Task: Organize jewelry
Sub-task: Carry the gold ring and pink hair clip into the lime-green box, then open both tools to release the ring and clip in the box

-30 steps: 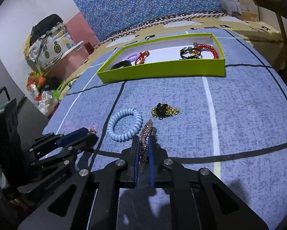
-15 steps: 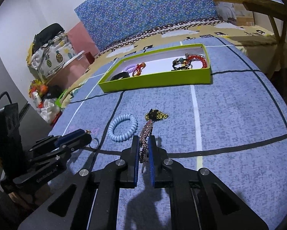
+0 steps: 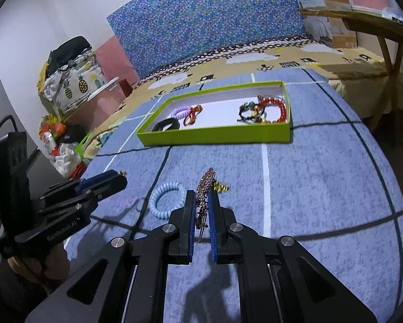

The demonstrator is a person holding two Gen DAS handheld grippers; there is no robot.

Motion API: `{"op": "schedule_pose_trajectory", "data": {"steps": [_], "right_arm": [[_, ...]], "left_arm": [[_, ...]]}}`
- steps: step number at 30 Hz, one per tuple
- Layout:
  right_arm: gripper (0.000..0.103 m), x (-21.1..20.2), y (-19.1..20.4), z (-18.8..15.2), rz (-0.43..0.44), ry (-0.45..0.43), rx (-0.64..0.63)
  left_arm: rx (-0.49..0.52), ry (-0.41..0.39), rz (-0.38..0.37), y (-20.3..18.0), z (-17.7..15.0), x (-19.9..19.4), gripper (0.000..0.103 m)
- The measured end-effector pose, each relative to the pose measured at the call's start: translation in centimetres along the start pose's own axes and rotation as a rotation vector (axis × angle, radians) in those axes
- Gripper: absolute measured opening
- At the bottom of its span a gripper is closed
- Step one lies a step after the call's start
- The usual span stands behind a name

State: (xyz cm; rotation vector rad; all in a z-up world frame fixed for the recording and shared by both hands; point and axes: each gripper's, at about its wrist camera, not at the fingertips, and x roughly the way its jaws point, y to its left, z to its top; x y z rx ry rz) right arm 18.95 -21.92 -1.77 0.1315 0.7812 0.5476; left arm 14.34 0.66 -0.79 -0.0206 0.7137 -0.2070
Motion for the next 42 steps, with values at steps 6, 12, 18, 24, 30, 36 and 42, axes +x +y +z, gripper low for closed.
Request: {"op": "schedule_pose_trajectory", "data": {"steps": [6,12,18,24,30,36,42], "right_arm": [[0.009,0.7,-0.4,2.3,-0.016,-0.018,-0.024],[0.009,1.9,-1.1,4.8,-0.028,-0.026,-0.042],[0.009,3.3,-1.8,6.9,-0.044,-0.031,-0.063],[0.009,5.8,-3.2,8.5,-0.045,-0.003,-0.058],[0.009,8.6,-4.2,10.2,-0.052,0.027,-0.063],[0.009,11.1,-5.1,10.6,-0.040,0.075,-0.051],[0.009,12.8,-5.3,10.5,-0.027,0.118,-0.058]], "left_arm": [[0.010,-0.020,-0.004,0.5,2.4,1.1,0.022],[0.027,-0.040,-0.011,1.1,5.0,2.7,0.022],[0.041,-0.044,-0.022,1.6,7.4,4.9,0.022],[0.055,-0.012,-0.036,1.7,9.1,8.1,0.022],[0.054,0.042,-0.042,2.0,9.8,11.6,0.022],[0.027,0.103,-0.052,2.5,9.6,14.2,0.022],[0.025,0.131,-0.051,2.7,9.5,15.2,0.022]]}}
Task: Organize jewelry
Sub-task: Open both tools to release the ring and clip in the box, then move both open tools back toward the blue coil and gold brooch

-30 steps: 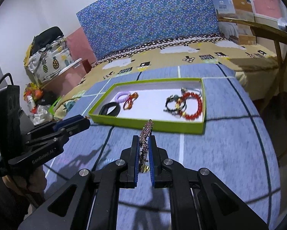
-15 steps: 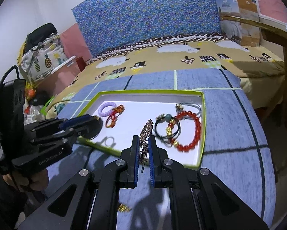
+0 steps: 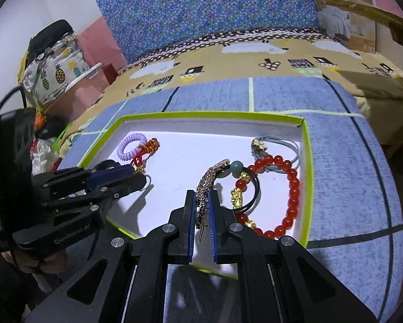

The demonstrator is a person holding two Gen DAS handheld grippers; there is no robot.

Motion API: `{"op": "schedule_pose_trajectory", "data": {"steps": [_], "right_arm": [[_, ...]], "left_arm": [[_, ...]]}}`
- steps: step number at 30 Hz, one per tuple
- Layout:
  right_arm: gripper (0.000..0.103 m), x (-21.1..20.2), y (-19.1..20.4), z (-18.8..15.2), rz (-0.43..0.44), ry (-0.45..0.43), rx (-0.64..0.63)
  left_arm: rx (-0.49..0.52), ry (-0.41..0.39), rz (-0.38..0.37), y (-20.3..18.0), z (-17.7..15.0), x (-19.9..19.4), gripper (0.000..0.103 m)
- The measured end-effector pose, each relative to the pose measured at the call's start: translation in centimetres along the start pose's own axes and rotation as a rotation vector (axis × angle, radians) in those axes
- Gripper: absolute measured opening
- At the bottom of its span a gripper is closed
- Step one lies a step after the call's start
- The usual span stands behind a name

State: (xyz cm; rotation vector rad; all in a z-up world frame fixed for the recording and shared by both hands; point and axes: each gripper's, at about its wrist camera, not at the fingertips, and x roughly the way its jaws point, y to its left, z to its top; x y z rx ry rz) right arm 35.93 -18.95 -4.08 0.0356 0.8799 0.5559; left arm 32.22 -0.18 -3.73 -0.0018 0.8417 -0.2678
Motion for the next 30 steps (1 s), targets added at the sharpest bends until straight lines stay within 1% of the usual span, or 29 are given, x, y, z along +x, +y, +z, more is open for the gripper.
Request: {"op": "schedule_pose_trajectory", "data": {"steps": [4,8,10,12,19,26,30], "right_arm": [[0.009,0.7,0.1,0.0,0.005,0.021,-0.003],[0.010,1.1,-0.1,0.0,0.017,0.034,0.007],[0.010,1.2,-0.3,0.1,0.014,0.036,0.008],[0.010,1.3,-0.3,0.2,0.012,0.037,0.009],[0.011,1.0,-0.4,0.0,0.000,0.029,0.007],[0.019,-0.7,0.0,-0.3,0.001,-0.016,0.013],[0.020,-2.6,0.3,-0.7,0.002,-0.047,0.020]], "left_arm": [[0.002,0.006,-0.010,0.0,0.2,0.1,0.023],[0.006,0.003,-0.003,0.2,0.3,0.3,0.023],[0.008,0.003,0.002,0.2,0.5,0.4,0.023],[0.012,0.011,0.008,0.2,0.5,0.6,0.026],[0.015,0.011,0.015,0.2,0.5,0.5,0.027],[0.014,-0.026,0.015,0.2,0.0,-1.4,0.027],[0.011,-0.050,0.020,0.0,-0.8,-3.4,0.027]]}}
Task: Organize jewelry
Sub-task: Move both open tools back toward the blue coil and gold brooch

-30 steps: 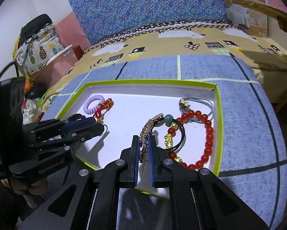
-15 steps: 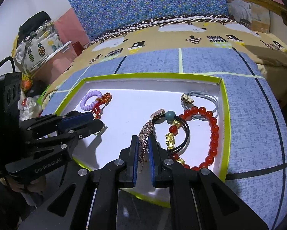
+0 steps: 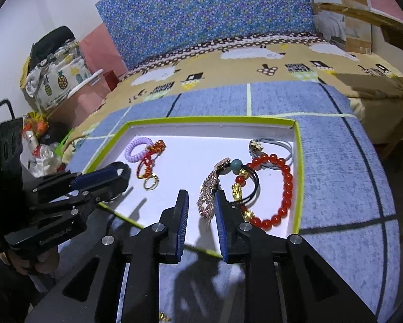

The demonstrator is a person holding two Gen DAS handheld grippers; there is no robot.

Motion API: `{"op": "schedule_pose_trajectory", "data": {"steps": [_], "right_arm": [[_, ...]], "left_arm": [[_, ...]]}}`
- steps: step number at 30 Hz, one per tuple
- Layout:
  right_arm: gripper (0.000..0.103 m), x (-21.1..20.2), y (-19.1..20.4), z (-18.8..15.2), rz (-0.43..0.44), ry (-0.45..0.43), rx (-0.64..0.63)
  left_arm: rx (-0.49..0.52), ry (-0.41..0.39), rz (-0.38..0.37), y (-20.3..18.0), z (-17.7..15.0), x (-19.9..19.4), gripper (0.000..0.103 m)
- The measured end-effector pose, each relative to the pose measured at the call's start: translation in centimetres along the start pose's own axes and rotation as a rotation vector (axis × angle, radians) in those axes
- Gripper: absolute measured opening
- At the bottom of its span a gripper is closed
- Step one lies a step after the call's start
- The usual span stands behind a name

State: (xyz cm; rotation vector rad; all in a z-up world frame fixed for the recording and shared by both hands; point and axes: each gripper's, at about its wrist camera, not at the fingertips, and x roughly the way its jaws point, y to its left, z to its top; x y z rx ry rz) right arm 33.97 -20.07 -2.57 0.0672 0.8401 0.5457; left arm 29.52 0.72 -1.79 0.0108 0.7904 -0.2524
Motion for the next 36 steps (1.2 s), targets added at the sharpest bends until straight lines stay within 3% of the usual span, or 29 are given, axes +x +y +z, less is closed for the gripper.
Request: {"op": "schedule_pose_trajectory", "data": {"steps": [16,27,36], "right_arm": [[0.021,-9.1,3.9,-7.1,-0.010,-0.082,-0.032],[0.021,-11.4,5.6,-12.5,0.006,-0.063,-0.002],[0.021,-12.7,6.2,-13.8,0.003,-0.077,0.001]], "left_arm": [[-0.049,-0.072,0.000,-2.2,-7.1,-8.8,0.027],[-0.100,-0.081,0.032,-3.2,-12.0,-12.7,0.027],[-0.095,-0.080,0.038,-4.1,-13.6,-14.1,0.027]]}}
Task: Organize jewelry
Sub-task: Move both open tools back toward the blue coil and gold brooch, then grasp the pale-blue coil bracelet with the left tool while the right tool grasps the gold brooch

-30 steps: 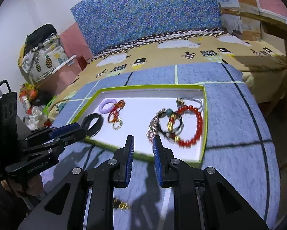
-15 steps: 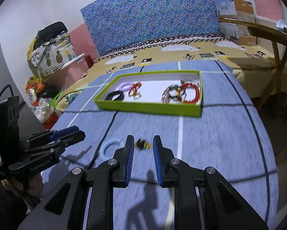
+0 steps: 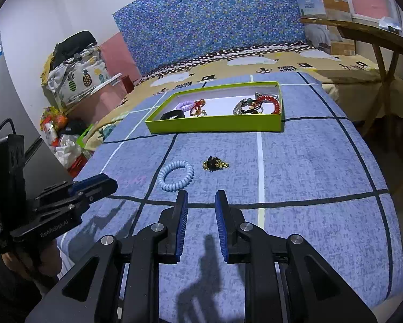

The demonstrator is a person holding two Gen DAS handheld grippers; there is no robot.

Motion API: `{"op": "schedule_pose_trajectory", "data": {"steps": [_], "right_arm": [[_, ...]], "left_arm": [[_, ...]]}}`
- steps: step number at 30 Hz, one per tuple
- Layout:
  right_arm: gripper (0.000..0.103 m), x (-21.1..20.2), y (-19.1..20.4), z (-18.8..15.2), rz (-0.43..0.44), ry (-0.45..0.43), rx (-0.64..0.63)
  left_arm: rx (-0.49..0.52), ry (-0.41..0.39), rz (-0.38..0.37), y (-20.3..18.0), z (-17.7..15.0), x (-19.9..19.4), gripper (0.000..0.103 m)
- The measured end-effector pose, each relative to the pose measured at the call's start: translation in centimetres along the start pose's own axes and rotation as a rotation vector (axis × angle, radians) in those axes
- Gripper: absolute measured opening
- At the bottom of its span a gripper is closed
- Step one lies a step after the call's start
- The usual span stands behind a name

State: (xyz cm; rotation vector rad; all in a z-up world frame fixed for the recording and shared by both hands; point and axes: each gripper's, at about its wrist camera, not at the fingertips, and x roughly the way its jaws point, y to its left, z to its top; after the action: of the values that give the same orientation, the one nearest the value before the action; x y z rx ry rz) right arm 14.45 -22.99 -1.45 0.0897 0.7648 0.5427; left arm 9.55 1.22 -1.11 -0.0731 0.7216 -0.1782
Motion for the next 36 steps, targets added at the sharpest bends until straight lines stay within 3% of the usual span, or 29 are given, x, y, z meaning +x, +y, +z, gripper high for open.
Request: {"op": "schedule_pose_trajectory", "data": {"steps": [6,18,36], "right_arm": [[0.026,0.0,0.5,-0.1,-0.003,-0.003,-0.014],[0.026,1.8,0.2,0.6,-0.017,0.022,-0.021],[0.026,8.4,-0.3,3.4,-0.065,0.122,-0.108]], "left_arm": [[0.005,-0.010,0.007,0.0,-0.1,-0.3,0.027],[-0.028,0.003,0.029,0.7,0.1,1.2,0.027],[-0.063,0.022,0.020,1.8,0.7,3.1,0.031]]}}
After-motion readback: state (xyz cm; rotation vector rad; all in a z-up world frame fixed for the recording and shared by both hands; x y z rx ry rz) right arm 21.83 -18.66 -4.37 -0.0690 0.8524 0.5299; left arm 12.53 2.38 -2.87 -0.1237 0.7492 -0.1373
